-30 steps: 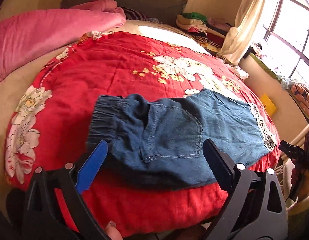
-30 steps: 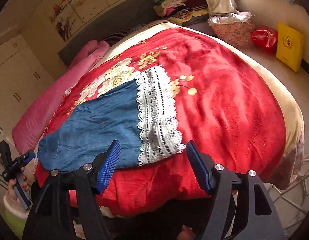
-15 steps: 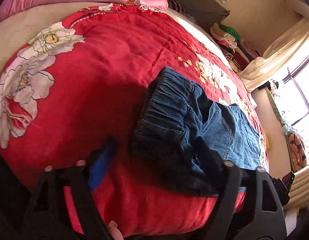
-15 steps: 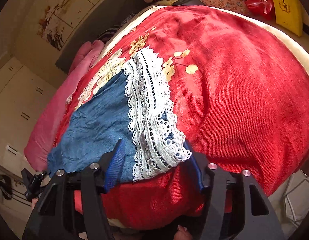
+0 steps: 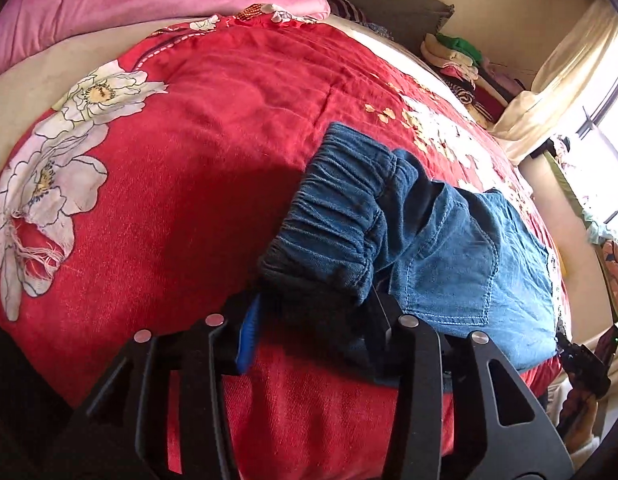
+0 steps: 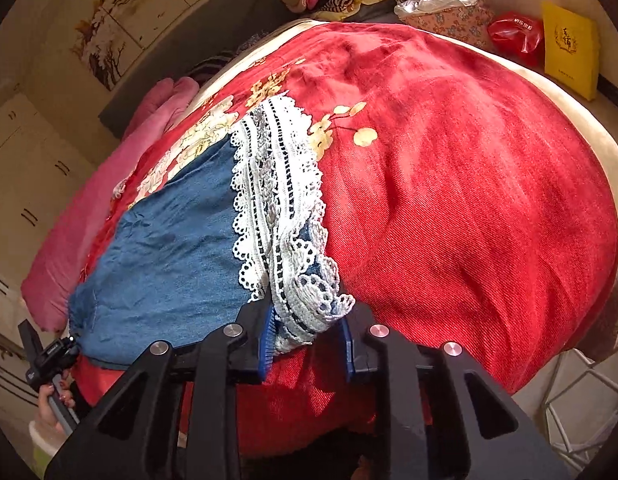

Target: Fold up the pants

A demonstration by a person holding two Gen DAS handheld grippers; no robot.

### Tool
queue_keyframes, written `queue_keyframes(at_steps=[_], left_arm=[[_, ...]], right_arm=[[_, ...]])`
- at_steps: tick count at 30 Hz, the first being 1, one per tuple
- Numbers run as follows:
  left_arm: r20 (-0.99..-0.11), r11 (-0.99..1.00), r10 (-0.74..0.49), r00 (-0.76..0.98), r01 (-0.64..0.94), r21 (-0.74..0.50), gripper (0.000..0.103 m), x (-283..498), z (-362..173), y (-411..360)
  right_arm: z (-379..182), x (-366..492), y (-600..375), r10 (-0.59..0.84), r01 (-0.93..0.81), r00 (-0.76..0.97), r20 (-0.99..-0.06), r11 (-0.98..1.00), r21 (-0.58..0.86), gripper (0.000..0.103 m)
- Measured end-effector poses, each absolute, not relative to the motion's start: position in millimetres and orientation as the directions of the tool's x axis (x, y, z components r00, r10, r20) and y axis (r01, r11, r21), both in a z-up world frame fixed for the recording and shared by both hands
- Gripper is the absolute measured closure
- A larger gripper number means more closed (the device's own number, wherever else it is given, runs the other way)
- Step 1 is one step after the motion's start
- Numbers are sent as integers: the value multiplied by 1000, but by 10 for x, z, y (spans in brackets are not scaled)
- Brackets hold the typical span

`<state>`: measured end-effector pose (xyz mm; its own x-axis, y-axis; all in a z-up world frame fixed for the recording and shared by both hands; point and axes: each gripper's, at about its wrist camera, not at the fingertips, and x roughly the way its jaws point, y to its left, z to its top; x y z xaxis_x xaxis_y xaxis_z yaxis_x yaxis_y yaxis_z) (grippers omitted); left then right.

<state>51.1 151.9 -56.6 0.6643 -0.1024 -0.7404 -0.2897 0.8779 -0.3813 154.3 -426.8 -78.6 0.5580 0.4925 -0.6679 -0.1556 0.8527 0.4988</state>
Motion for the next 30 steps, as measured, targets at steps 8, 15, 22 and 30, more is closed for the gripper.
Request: queue_keyframes(at_steps=[8,15,22,30], left_arm=[[-715,871,-78,695,-302,-389,48,305,-284,1562],[-641,924,-1,767,-244,-294,39,224,270,1305],[-644,966,-181,743,13,-257,35,838,281,347],[-745,983,-182,642,111,-145,26,1356,-144,-244]], right_arm=[[-443,1293,-4444,424,-143,646,-634,884,445,54],[-120,1085,-4225,454,-261,686,-569,883,390,49],[-139,1197,-3458,511,-408,601,-615,858,314,44],[-385,1615,-3242,436,-369,566,-700,893,258,39]])
